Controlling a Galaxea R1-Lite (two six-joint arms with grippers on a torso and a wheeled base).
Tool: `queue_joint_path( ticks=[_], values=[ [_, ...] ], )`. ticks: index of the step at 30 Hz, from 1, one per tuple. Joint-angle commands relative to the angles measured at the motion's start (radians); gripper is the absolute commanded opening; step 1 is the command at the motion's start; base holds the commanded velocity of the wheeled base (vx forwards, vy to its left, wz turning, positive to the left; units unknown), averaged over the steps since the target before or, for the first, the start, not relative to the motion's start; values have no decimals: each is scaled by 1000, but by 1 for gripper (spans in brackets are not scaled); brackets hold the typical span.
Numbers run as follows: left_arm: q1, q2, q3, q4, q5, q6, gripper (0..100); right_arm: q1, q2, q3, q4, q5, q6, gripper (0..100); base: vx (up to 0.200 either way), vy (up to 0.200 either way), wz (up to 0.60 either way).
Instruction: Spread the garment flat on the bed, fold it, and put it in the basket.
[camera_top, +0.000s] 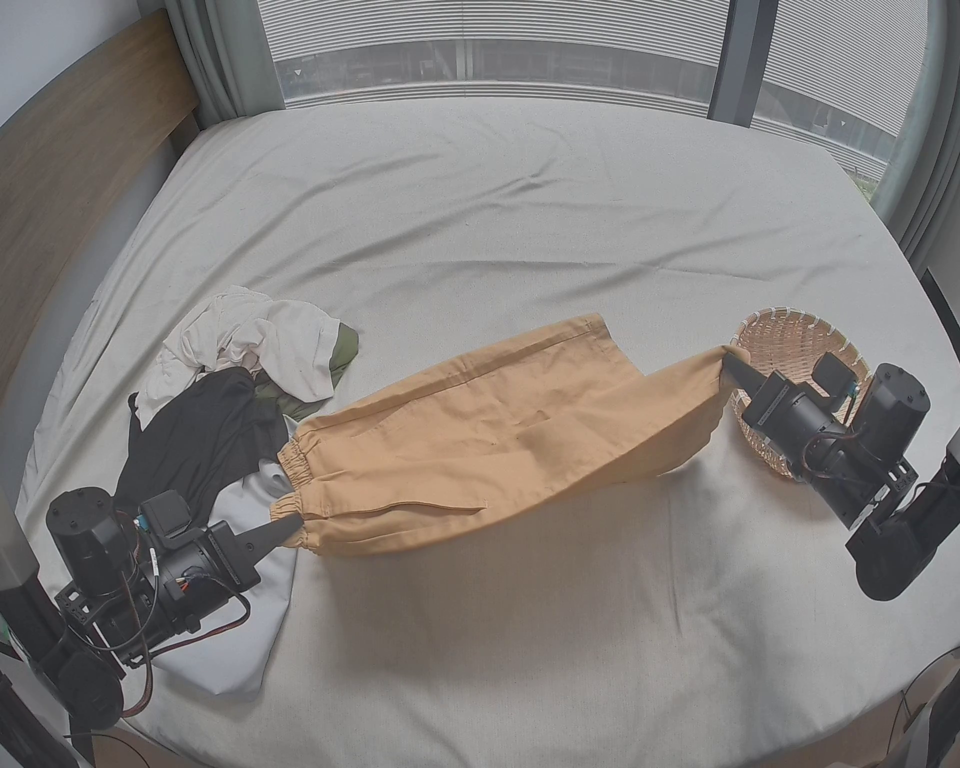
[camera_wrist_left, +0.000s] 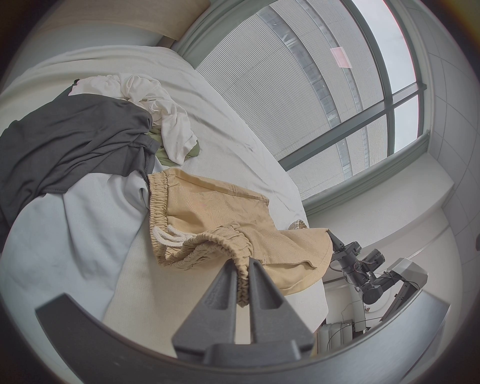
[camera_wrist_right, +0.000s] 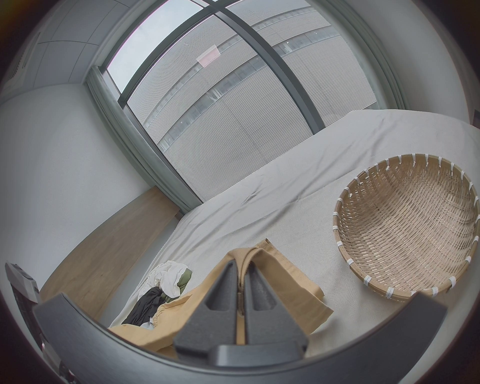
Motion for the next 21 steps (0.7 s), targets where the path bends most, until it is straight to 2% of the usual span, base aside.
queue_joint_path(
  ticks=[1,10,21],
  values=[
    [1,5,4,-1,1,-1,0,4,-39,-30,25,6,0,0,0,0,0],
    [2,51,1,-1,37,-1,0,19,-126,-116,189,7,1,0,0,0,0],
    [10,45,-12,-1,58,-47,0,10,-66,-150,195,13,3,0,0,0,0]
  ],
)
